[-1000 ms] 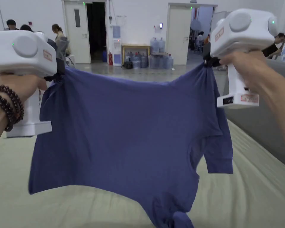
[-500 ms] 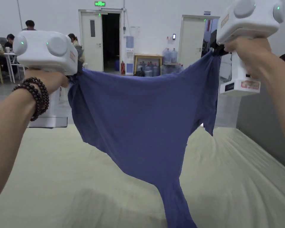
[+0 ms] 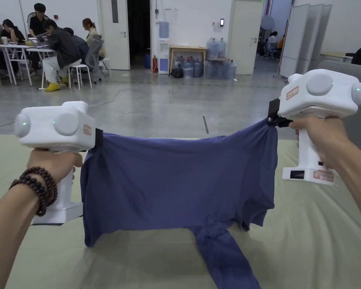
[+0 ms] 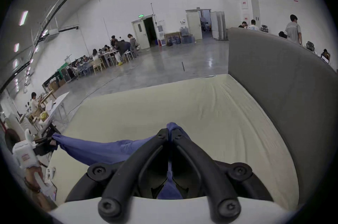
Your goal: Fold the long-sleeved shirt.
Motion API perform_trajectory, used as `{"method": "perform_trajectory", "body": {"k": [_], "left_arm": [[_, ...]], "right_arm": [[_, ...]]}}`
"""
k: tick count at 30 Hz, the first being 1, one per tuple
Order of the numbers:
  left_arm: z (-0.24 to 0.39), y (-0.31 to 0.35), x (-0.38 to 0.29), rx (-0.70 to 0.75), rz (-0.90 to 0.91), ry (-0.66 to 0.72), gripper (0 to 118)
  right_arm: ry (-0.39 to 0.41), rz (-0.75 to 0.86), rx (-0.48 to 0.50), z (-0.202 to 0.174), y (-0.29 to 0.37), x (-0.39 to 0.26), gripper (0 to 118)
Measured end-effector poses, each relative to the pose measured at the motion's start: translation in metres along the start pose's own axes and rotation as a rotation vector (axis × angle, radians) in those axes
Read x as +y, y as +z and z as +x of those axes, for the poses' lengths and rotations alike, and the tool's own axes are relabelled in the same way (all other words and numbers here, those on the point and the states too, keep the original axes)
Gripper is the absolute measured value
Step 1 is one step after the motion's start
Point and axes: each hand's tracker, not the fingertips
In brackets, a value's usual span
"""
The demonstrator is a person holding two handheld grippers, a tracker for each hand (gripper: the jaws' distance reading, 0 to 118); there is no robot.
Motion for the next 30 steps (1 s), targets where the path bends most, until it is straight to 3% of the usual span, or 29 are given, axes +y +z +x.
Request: {"method": "perform_trajectory", "body": {"k": [6,10,13,17,22,25,28,29,30], "left_arm": [[-0.015,0.093,-0.101,-0.032,0.017,-0.001,5],[-0.016,0.152,-0.199,-0.027,-0.010,-0.015,5],[-0.017,0.180,-0.273,0.009,-0.092,-0.014,5],[-0.021,0.196,-0.353,-0.020,-0.255,0.033,5],[-0.027,0.177,-0.416,-0.012,-0.429,-0.034,5],[-0.035,0.167,-0.426,-0.009,-0.440,-0.010,5],[-0.043,0.167,-0.425,-0.016,-0.421,0.018,6],[-0.043,0.170,-0.424,-0.030,-0.390,0.045,17],[-0.046,0.172,-0.420,-0.036,-0.389,0.059,52]], "right_arm": [[0.057,-0.032,0.052,0.016,0.098,-0.117,4],[0.026,-0.080,0.075,0.032,0.156,-0.220,4],[0.010,-0.174,0.037,0.043,0.182,-0.296,4],[0.015,-0.395,-0.009,0.050,0.187,-0.382,4],[0.043,-0.669,0.006,0.056,0.152,-0.465,4],[0.074,-0.708,-0.040,0.057,0.135,-0.481,4],[0.054,-0.702,-0.059,0.058,0.134,-0.477,5],[0.048,-0.692,-0.056,0.058,0.137,-0.473,17],[0.065,-0.665,-0.046,0.057,0.141,-0.467,52]]}}
